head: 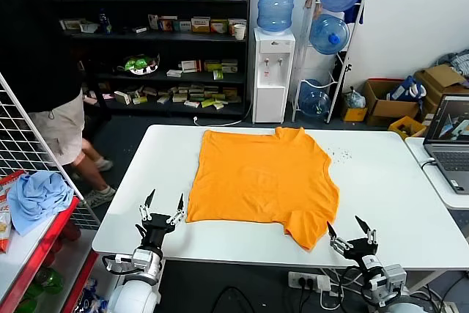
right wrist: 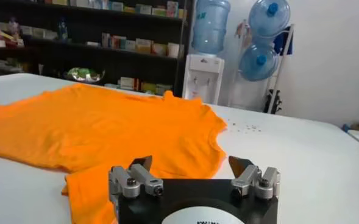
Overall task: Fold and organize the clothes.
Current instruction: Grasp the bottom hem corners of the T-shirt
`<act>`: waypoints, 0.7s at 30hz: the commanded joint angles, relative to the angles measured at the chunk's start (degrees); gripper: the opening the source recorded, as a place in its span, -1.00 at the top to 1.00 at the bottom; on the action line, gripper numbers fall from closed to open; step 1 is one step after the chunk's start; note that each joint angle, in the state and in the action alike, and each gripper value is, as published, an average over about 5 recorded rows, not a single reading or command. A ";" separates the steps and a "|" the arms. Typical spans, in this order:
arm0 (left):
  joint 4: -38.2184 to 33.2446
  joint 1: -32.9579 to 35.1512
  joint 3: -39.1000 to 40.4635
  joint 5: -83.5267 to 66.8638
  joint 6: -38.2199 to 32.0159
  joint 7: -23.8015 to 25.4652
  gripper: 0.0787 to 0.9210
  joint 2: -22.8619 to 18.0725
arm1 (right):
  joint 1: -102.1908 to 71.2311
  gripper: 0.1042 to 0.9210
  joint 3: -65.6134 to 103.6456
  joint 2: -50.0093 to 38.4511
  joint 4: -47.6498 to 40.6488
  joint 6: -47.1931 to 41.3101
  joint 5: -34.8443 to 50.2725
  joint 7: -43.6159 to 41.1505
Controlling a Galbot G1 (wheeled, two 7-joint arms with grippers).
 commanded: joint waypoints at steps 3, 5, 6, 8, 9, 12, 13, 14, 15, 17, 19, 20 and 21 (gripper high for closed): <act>-1.27 -1.27 1.11 -3.81 11.58 -0.63 -0.77 0.55 | 0.06 -0.76 -0.32 -0.01 0.01 -2.66 1.04 0.69; -1.81 -2.14 2.24 -4.95 16.99 -1.01 -0.77 1.17 | 0.57 -0.76 -1.01 0.06 -0.32 -4.42 2.14 1.66; -1.80 -2.48 2.70 -4.97 18.63 -1.03 -0.77 1.47 | 0.89 -0.76 -1.38 0.12 -0.53 -5.11 2.71 2.15; -1.41 -2.94 3.25 -5.18 20.10 -0.73 -0.77 2.05 | 1.63 -0.76 -2.19 0.29 -1.16 -6.01 3.69 2.99; -1.09 -3.12 3.31 -5.48 20.39 -0.63 -0.77 2.26 | 1.99 -0.76 -2.62 0.38 -1.55 -6.25 3.99 3.28; -0.38 -3.42 3.27 -7.12 20.79 -0.80 -0.77 2.67 | 2.89 -0.76 -4.09 0.66 -2.67 -6.50 4.28 3.89; -0.31 -3.42 3.27 -7.71 20.79 -0.89 -0.77 2.73 | 3.16 -0.76 -4.61 0.77 -2.99 -6.52 4.24 4.07; -0.29 -3.40 3.33 -8.21 20.79 -0.97 -0.77 2.74 | 3.46 -0.76 -5.14 0.93 -3.26 -6.57 4.19 4.27; -0.32 -3.37 3.44 -8.58 20.77 -1.03 -0.77 2.73 | 3.79 -0.76 -5.65 1.10 -3.50 -6.64 4.13 4.48; -0.41 -3.34 3.81 -8.97 20.74 -1.21 -0.77 2.60 | 4.45 -0.76 -6.56 1.51 -3.95 -6.82 3.89 4.94; -0.42 -3.36 4.33 -9.11 20.74 -1.38 -0.77 2.42 | 5.13 -0.76 -7.25 1.93 -4.36 -7.06 3.63 5.45; -0.38 -3.38 4.60 -9.14 20.75 -1.46 -0.77 2.33 | 5.38 -0.76 -7.49 2.12 -4.55 -7.19 3.46 5.69; -0.31 -3.38 4.90 -9.20 20.78 -1.52 -0.77 2.26 | 5.59 -0.76 -7.68 2.29 -4.72 -7.30 3.31 5.92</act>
